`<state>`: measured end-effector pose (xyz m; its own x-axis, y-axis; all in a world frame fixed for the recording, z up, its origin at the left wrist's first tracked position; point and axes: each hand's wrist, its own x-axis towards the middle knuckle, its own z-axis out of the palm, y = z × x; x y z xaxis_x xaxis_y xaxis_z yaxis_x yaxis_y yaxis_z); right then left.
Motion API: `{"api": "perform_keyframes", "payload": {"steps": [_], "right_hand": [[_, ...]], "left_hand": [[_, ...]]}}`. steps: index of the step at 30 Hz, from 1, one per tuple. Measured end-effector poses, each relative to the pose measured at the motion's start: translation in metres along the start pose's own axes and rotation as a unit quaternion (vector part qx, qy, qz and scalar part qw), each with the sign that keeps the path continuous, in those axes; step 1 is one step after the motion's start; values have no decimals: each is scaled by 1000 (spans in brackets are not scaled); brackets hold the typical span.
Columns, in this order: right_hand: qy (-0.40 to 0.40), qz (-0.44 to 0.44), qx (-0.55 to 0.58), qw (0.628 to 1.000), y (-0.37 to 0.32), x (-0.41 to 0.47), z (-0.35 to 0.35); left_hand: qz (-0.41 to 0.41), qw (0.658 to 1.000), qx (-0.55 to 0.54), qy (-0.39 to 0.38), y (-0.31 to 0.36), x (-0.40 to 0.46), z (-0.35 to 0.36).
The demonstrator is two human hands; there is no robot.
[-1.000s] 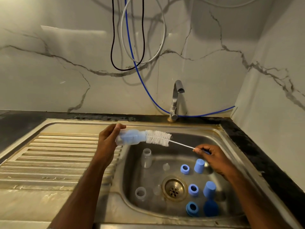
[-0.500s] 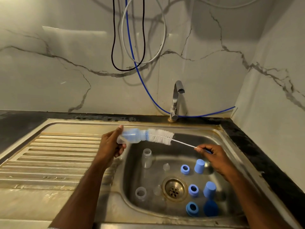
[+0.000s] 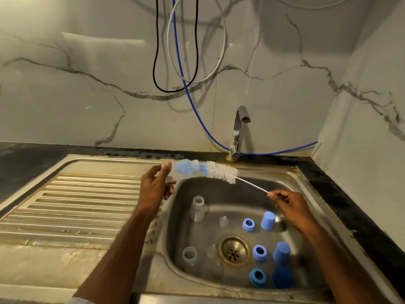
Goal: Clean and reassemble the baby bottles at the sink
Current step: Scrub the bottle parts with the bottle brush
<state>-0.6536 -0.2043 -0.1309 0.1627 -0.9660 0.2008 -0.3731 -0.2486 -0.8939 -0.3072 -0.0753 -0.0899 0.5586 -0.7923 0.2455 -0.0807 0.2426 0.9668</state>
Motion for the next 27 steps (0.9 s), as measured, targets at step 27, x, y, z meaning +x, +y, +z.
{"api": "perform_keyframes", "payload": {"steps": [27], "right_hand": [[-69, 0, 3, 998, -7, -5, 7]], "left_hand": [[31, 994, 69, -83, -11, 5, -13]]}}
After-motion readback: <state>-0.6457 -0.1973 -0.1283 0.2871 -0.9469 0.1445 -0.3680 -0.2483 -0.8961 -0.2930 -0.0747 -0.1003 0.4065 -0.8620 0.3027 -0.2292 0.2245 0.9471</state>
